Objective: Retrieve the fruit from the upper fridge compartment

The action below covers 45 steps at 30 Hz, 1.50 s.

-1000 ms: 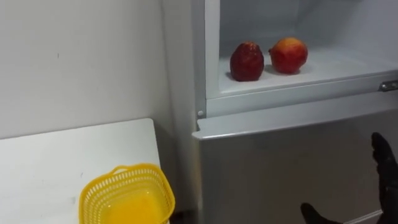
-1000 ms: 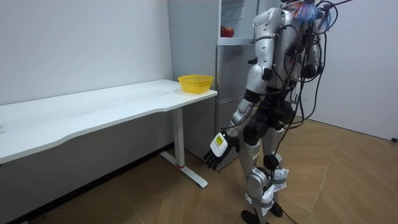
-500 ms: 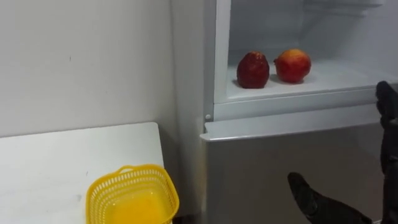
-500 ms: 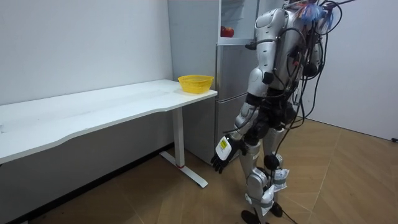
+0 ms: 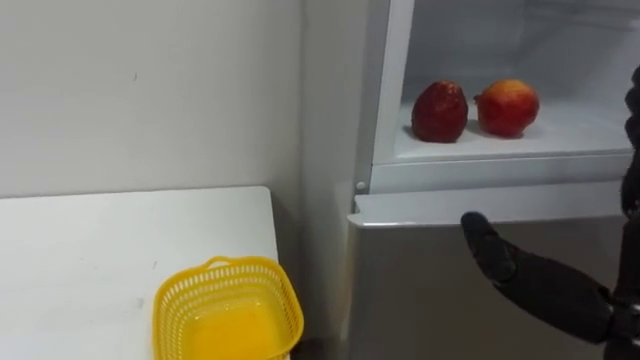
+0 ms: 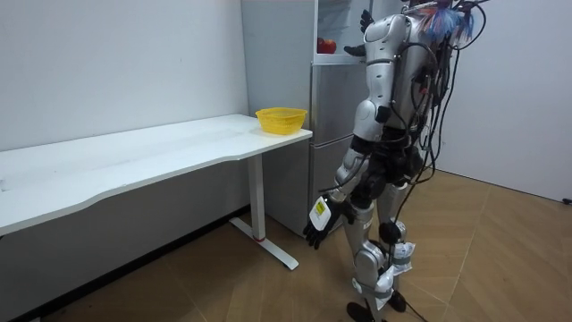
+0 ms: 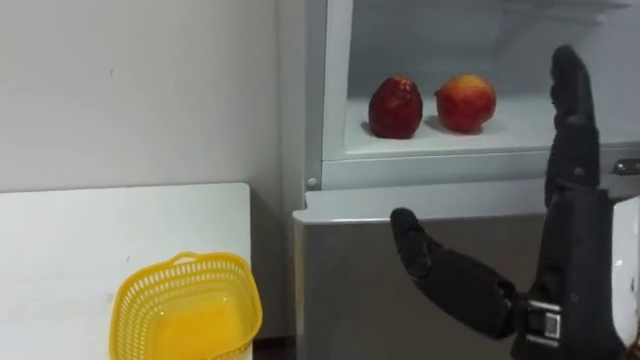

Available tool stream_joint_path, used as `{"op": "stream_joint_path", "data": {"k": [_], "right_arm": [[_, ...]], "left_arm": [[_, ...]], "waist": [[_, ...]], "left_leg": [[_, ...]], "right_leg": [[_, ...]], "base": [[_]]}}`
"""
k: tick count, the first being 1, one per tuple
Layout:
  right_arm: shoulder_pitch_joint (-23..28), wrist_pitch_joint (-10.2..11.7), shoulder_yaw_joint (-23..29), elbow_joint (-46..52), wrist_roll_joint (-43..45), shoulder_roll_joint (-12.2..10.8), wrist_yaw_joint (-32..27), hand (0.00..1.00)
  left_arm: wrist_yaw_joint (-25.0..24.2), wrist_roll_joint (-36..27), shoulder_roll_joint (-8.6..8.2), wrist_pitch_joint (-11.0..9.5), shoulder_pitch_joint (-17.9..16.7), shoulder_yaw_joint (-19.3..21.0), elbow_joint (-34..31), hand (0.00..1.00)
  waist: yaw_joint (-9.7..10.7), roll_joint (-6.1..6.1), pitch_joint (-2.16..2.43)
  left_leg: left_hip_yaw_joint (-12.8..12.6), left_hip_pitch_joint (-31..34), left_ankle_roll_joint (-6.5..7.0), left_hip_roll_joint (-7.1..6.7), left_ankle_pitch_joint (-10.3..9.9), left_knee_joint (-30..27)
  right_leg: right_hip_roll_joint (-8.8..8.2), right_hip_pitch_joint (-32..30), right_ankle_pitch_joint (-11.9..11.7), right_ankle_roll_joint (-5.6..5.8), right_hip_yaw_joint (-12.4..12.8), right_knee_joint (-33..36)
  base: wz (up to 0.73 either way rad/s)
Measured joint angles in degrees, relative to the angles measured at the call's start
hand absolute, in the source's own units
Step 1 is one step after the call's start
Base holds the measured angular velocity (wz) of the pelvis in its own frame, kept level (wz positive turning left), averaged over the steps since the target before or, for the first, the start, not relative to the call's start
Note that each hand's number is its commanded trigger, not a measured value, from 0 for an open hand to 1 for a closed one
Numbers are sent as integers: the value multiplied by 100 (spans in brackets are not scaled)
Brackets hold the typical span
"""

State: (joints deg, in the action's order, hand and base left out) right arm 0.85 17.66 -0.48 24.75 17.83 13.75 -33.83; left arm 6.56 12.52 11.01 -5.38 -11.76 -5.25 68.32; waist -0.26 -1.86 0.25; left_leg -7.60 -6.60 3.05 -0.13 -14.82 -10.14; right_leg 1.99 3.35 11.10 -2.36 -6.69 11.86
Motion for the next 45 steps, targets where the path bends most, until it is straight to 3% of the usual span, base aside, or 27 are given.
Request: {"op": "stream_joint_path", "data": {"k": [7,11,18,25,31,34,39,45], "right_arm": [[-516,-87,210,-424,-214,41,22,0],[-921,-122,427,-631,-734,289,255,0],[-1200,-351,676,-1286,-834,485,273,0],[-1399,-526,674,-1361,-834,487,461,0],[-1668,-522,674,-1457,-855,653,540,0],[-1881,-630,676,-1789,-1096,701,689,0],[-2130,-949,670,-2314,-1405,875,851,0],[-2294,-1019,673,-2510,-1395,909,900,0]], "left_arm": [[-34,321,-1,160,-6,-3,29,0],[-198,336,0,226,-28,64,24,0],[-534,446,13,444,-3,234,7,0],[-725,640,45,539,123,270,-178,0],[-742,809,48,554,99,309,-187,0],[-827,841,56,591,96,401,-193,0],[-835,843,70,714,91,400,-333,0],[-836,839,95,787,54,416,-360,0]], "waist": [[-16,-96,-19],[-15,-130,-59],[-53,-305,-71],[-168,-268,-88],[-177,-177,-57],[-178,-177,-53],[-197,-228,-30],[-180,-301,-30]], "left_leg": [[72,-17,-3,-2,2,-76],[114,-12,-2,-12,2,-113],[189,-15,-8,-22,6,-148],[219,-5,-6,-28,7,-144],[228,-16,-6,-25,10,-146],[229,-28,-8,-24,13,-160],[228,-22,-12,-25,32,-168],[251,-2,-14,-28,38,-169]], "right_leg": [[-23,92,-2,-1,-129,-33],[-49,131,-5,-5,-146,-32],[-70,166,-10,-10,-209,-44],[-79,165,-12,-7,-277,-33],[-88,177,-12,-7,-286,-35],[-90,172,-12,-7,-282,-36],[-99,172,-17,-15,-292,-27],[-102,182,-18,-18,-331,-30]], "base": [[8],[5],[5],[2],[0],[0],[0],[1]]}}
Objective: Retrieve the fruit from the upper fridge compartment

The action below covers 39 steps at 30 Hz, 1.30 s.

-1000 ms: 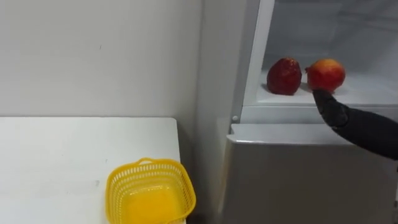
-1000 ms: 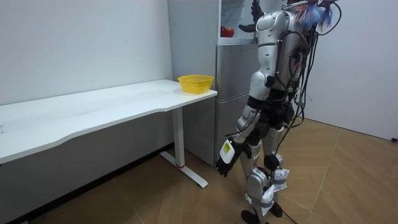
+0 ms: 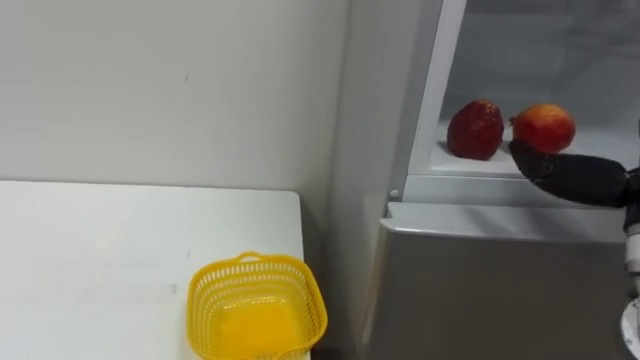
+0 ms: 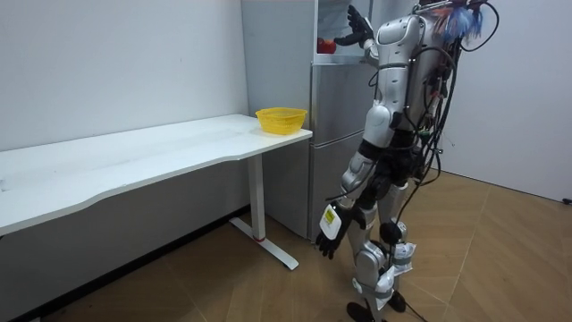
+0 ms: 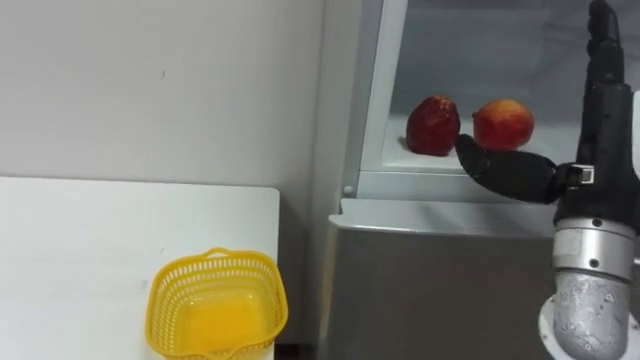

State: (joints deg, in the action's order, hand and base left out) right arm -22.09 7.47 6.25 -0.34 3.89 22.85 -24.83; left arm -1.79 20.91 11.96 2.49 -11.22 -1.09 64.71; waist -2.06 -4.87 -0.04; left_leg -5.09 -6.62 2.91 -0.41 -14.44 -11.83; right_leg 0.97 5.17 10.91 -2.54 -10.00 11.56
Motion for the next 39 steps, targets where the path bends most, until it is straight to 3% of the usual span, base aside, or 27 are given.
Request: {"op": "stream_joint_path", "data": {"k": [5,13,17,22,31,39], "right_arm": [[-174,-38,-5,-261,-15,0,51,0],[-464,-140,-22,-371,-77,29,179,0],[-745,-140,-57,-620,-102,253,330,0],[-897,-139,-60,-901,-85,368,553,0],[-1123,-139,-141,-1297,-120,387,879,0],[-1221,-139,-449,-1621,-126,478,940,0]], "left_arm": [[-2,-2,22,1,36,28,-76,0],[-23,-3,38,1,-41,87,-252,0],[-131,2,36,0,-35,97,-363,0],[-242,1,36,1,-108,237,-463,0],[-394,2,53,2,-227,268,-527,0],[-472,-4,117,2,-309,240,-687,0]], "waist": [[-18,-63,-12],[-80,-66,-10],[-149,-82,-8],[-276,-103,5],[-293,-26,-54],[-288,-112,-4]], "left_leg": [[37,0,0,-1,0,-27],[118,25,0,-10,0,-56],[167,65,1,-25,-1,-90],[215,85,1,-28,-1,-119],[273,104,0,-32,-1,-138],[331,104,0,-38,-1,-163]], "right_leg": [[-8,-7,0,0,-52,0],[-29,1,0,0,-184,11],[-48,-29,0,0,-237,11],[-53,22,-1,0,-281,13],[-53,43,0,-1,-291,22],[-55,72,0,0,-317,11]], "base": [[4],[4],[6],[5],[2],[3]]}}
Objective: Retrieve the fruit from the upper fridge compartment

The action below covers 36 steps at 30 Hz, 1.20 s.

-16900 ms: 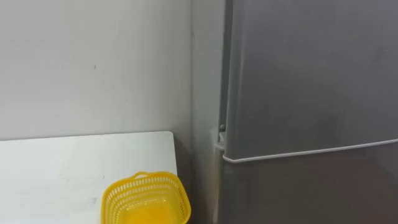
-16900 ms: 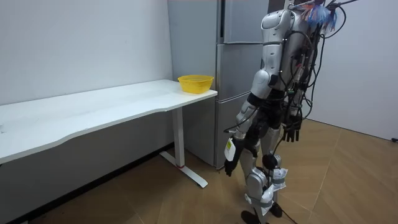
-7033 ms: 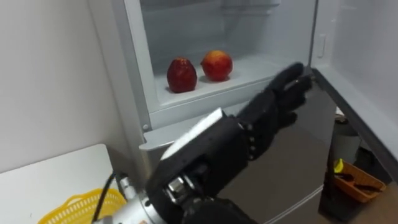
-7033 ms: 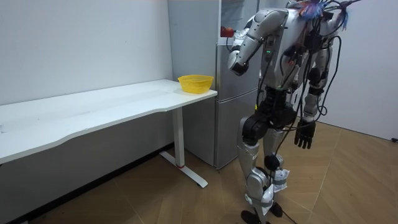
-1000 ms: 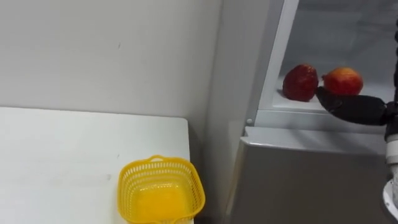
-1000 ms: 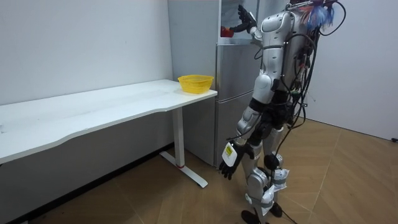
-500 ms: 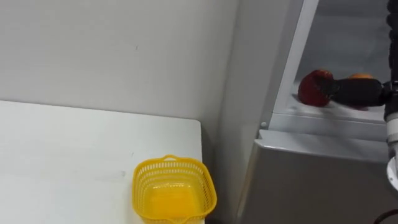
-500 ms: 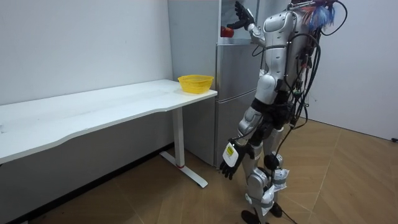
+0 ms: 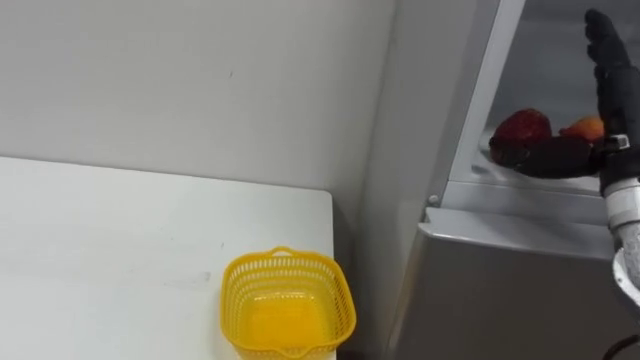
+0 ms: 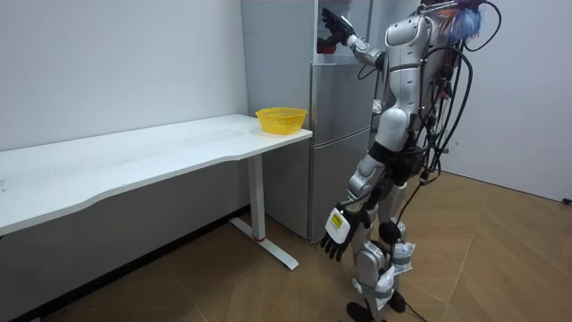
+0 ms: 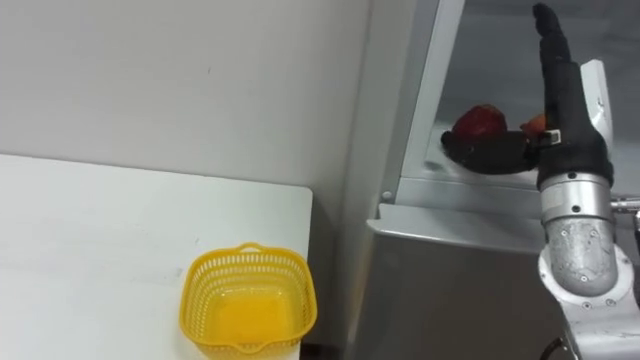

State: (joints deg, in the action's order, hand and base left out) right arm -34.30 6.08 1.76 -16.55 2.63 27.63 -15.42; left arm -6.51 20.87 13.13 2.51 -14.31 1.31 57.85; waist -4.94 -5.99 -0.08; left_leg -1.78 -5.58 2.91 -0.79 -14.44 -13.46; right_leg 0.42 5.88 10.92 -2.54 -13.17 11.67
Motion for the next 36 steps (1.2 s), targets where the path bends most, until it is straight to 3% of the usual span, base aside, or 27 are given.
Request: {"op": "stream_joint_path", "data": {"k": [17,26,31,36], "right_arm": [[-131,-67,-131,-575,-286,150,260,0],[-365,-88,-479,-985,-481,413,630,0],[-366,-154,-506,-986,-483,479,847,0],[-458,-267,-504,-1166,-485,486,948,0]], "left_arm": [[4,-5,79,1,-23,5,-20,0],[-25,-6,86,2,-21,54,-47,0],[-24,-4,96,11,-22,76,-47,0],[-24,-2,97,172,-4,81,-45,0]], "waist": [[-27,28,-33],[-66,-42,4],[-111,-82,-13],[-149,-107,-2]], "left_leg": [[124,-5,-6,-9,2,-3],[137,-16,-6,-11,2,-19],[152,-15,-6,-12,2,-15],[158,-12,-9,-16,4,-18]], "right_leg": [[-14,91,0,0,-130,-14],[-14,107,0,0,-124,-15],[-15,114,0,0,-126,-10],[-16,116,0,0,-123,-11]], "base": [[4],[0],[0],[0]]}}
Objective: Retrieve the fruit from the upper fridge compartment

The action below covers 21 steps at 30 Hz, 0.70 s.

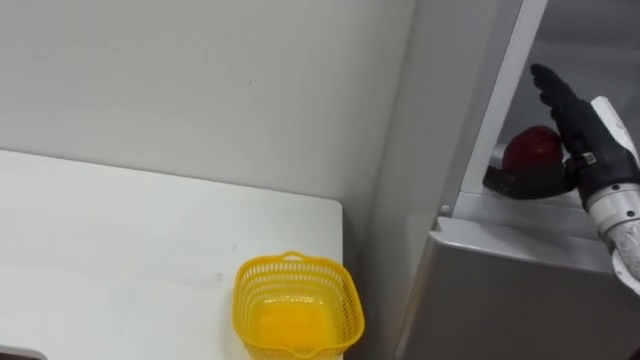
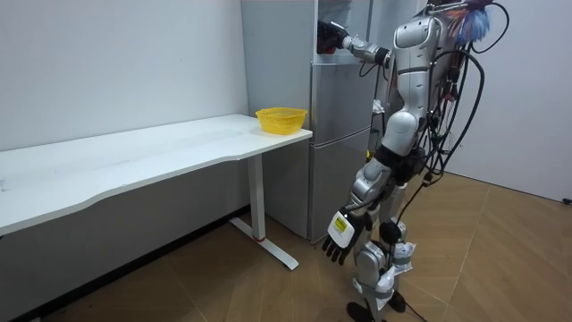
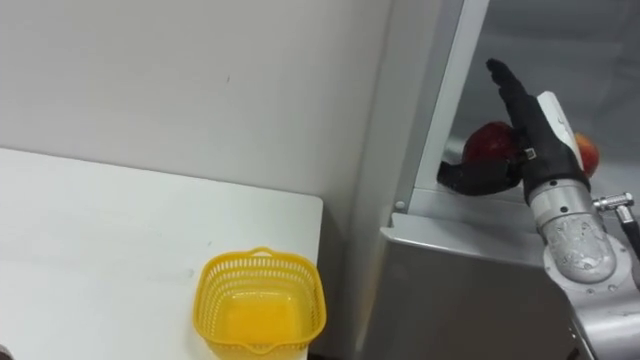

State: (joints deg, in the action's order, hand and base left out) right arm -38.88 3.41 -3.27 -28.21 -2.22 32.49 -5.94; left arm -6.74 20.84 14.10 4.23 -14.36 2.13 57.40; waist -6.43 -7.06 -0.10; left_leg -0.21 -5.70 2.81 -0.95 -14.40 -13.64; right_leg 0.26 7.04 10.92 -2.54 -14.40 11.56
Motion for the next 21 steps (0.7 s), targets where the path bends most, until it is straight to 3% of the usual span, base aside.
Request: {"op": "stream_joint_path", "data": {"k": [12,15,17,21], "right_arm": [[-67,-100,0,-229,1,47,123,0],[-67,-105,0,-268,3,92,173,0],[-66,-108,0,-275,5,92,185,0],[-139,-107,0,-424,-60,95,187,0]], "left_arm": [[-11,6,48,84,8,0,4,0],[-33,7,51,130,4,0,4,0],[-63,7,53,171,6,1,4,0],[-123,7,61,175,8,-4,4,0]], "waist": [[-7,-81,46],[-13,-76,38],[-15,-71,-1],[-17,-79,-12]], "left_leg": [[31,-3,0,-17,4,0],[43,-26,0,-17,4,5],[48,-84,0,-16,3,20],[54,-77,0,-19,3,21]], "right_leg": [[-4,43,0,-2,-19,-69],[-2,70,0,-2,-33,-76],[-2,120,0,-1,-43,-80],[-8,117,0,-1,-80,-86]], "base": [[1],[0],[0],[0]]}}
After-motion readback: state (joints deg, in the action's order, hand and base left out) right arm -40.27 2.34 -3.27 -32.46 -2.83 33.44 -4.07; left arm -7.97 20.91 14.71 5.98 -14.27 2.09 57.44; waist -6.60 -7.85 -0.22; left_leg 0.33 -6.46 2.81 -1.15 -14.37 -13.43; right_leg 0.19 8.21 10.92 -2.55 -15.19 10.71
